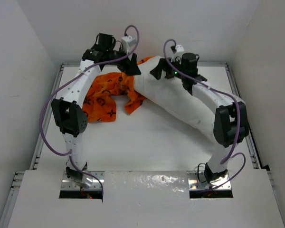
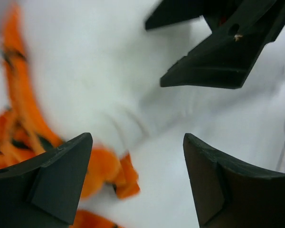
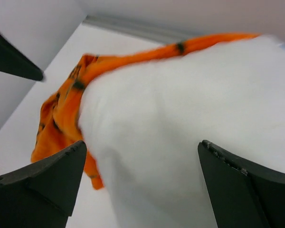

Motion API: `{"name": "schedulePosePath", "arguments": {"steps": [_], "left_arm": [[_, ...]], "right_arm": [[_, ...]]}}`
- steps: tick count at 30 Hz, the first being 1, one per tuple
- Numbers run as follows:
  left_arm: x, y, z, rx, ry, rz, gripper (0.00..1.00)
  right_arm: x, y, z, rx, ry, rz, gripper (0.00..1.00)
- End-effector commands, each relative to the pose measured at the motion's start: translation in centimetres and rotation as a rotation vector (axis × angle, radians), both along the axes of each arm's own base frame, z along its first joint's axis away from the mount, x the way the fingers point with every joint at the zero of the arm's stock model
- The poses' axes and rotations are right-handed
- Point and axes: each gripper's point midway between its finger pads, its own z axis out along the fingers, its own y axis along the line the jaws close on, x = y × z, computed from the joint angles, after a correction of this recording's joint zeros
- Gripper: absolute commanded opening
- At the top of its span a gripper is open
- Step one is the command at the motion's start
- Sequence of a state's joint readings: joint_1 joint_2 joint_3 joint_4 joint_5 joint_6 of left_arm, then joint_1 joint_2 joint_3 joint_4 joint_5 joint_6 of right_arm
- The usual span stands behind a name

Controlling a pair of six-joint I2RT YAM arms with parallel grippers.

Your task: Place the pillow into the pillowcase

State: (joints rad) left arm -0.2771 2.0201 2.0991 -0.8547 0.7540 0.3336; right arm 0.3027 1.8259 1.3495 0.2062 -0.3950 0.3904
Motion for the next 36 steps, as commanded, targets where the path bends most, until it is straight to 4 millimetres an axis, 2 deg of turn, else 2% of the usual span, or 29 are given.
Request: {"name": "schedulePosePath", "arguments": {"steps": [1,2,3,4,5,7,8,10,11,12,13,14,15,17,18,19,21,22,23,24,26,27,28,29,30,31,32,34,36], "left_arm": [[4.8,-0.7,8.7,-0.208,-0.198,0.142,0.76],[6.3,-1.1,9.6,-0.266,-0.206,0.191,0.84],[7.9,-1.4,8.6,-0.276,-0.194,0.221,0.89],[8.5,-1.7,8.6,-0.286,-0.204,0.222,0.91],[8.9,-2.4,8.2,-0.284,-0.214,0.211,0.91],[10.2,-2.7,7.3,-0.266,-0.245,0.226,0.92],[10.9,-2.4,6.6,-0.25,-0.254,0.26,0.92],[13.8,-0.3,3.4,-0.153,-0.28,0.418,0.91],[14.7,0.5,2.3,-0.103,-0.298,0.458,0.84],[16.5,1.9,0.3,-0.03,-0.313,0.539,0.81],[16.9,2.4,-1.2,0.019,-0.296,0.559,0.79],[17.6,2.9,-1.0,0.039,-0.311,0.579,0.78],[17.7,2.8,-2.1,0.055,-0.293,0.567,0.79],[17.4,2.0,-5.8,0.069,-0.215,0.531,0.84],[17.1,1.7,-6.8,0.063,-0.191,0.52,0.84],[17.0,0.7,-7.4,0.05,-0.189,0.504,0.85],[16.5,-0.2,-9.5,0.086,-0.177,0.486,0.83],[16.4,-0.3,-10.1,0.094,-0.174,0.477,0.83],[16.2,-0.7,-10.5,0.097,-0.166,0.468,0.77],[15.9,-1.1,-10.9,0.092,-0.154,0.449,0.72],[15.4,-1.7,-10.8,0.07,-0.138,0.411,0.48],[15.3,-1.9,-10.4,0.057,-0.135,0.403,0.38],[15.1,-2.2,-10.1,0.046,-0.133,0.39,0.16],[15.1,-2.5,-8.7,0.024,-0.15,0.378,0.08],[15.3,-2.6,-7.6,0.001,-0.17,0.381,0.01],[15.7,-2.6,-6.3,-0.012,-0.201,0.389,0.0],[15.9,-2.5,-4.2,-0.03,-0.247,0.397,0.0],[17.1,-2.4,-0.5,-0.056,-0.366,0.42,0.0],[17.6,-2.5,2.1,-0.075,-0.449,0.425,0.0]], "right_arm": [[2.6,-2.6,0.9,0.026,0.046,-0.048,0.99],[4.8,-4.4,2.7,0.063,0.039,-0.111,0.99],[4.9,-5.3,-0.3,0.055,0.134,-0.136,0.99],[6.8,-5.9,1.9,0.073,0.1,-0.161,0.99],[9.0,-6.7,2.2,0.075,0.085,-0.184,0.99],[10.4,-7.0,2.7,0.055,0.072,-0.194,0.99],[11.2,-7.2,1.3,0.041,0.082,-0.21,0.99],[12.6,-7.9,1.1,0.058,0.074,-0.244,0.99],[13.4,-8.0,-1.0,0.075,0.118,-0.266,0.99],[14.1,-8.4,-0.9,0.092,0.117,-0.275,0.99],[14.5,-8.3,-1.7,0.101,0.137,-0.272,0.99],[14.8,-8.1,-4.1,0.099,0.181,-0.264,0.99],[14.7,-7.7,-4.7,0.105,0.195,-0.234,0.99],[14.3,-6.7,-6.5,0.11,0.224,-0.18,0.99],[13.8,-6.1,-6.8,0.122,0.226,-0.137,0.99],[12.9,-5.8,-8.6,0.12,0.265,-0.123,0.99],[11.8,-4.8,-9.4,0.108,0.264,-0.08,0.99],[11.3,-4.3,-9.7,0.102,0.268,-0.058,0.97],[10.8,-3.8,-9.9,0.095,0.272,-0.032,0.94],[10.2,-3.3,-9.9,0.09,0.279,-0.006,0.82],[8.6,-2.0,-10.0,0.069,0.298,0.039,0.69],[7.6,-1.3,-10.7,0.06,0.316,0.054,0.46],[7.0,-1.0,-9.8,0.059,0.299,0.071,0.36],[6.5,-0.7,-9.8,0.056,0.294,0.08,0.18],[5.1,0.1,-10.6,0.046,0.32,0.098,0.1],[4.9,0.5,-9.4,0.037,0.273,0.113,0.02],[4.2,1.0,-9.3,0.025,0.27,0.128,0.0],[2.0,2.9,-8.7,-0.032,0.232,0.202,0.0],[-0.1,4.8,-8.9,-0.079,0.22,0.268,0.0]]}}
